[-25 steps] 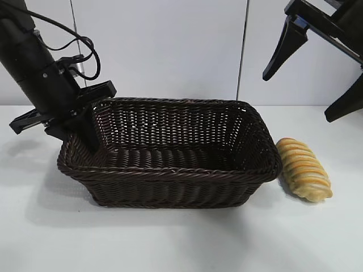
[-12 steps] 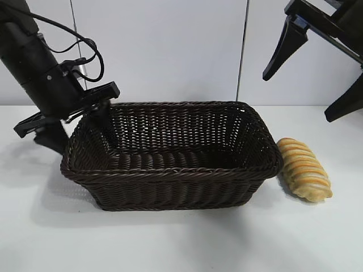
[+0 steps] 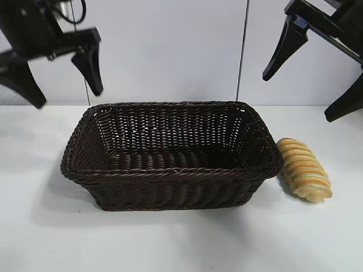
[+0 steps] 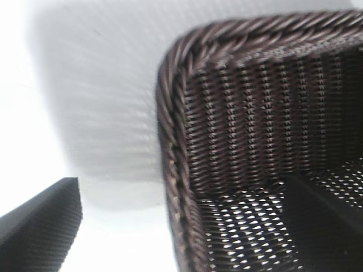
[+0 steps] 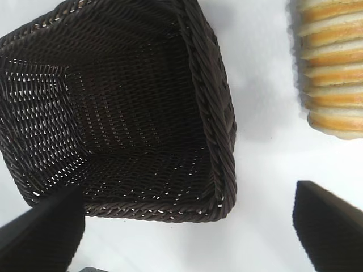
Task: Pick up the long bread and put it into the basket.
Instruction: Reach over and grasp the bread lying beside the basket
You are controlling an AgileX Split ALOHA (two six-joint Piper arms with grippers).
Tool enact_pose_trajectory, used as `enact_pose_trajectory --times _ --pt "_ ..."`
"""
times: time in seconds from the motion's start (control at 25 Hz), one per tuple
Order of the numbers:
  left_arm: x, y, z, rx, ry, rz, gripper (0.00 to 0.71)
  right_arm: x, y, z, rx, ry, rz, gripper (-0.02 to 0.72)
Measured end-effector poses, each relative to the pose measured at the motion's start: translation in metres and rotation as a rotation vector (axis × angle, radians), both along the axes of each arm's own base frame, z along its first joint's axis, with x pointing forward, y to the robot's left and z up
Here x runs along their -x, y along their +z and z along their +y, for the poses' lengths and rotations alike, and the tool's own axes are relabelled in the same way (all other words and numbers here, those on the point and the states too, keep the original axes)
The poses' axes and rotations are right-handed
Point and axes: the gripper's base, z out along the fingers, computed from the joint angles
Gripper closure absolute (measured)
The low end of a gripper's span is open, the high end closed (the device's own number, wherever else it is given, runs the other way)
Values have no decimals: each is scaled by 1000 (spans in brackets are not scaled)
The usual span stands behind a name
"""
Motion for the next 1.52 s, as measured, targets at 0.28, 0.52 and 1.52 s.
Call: enact_pose_trajectory --times 0.28,0.52,1.52 --pt "11 30 105 -300 196 -56 17 0 0 0 0 0 1 9" --pt "49 78 143 -244 277 -159 16 0 0 0 4 12 -5 9" --pt "376 188 63 -143 123 -916 18 0 0 0 16 45 -21 9"
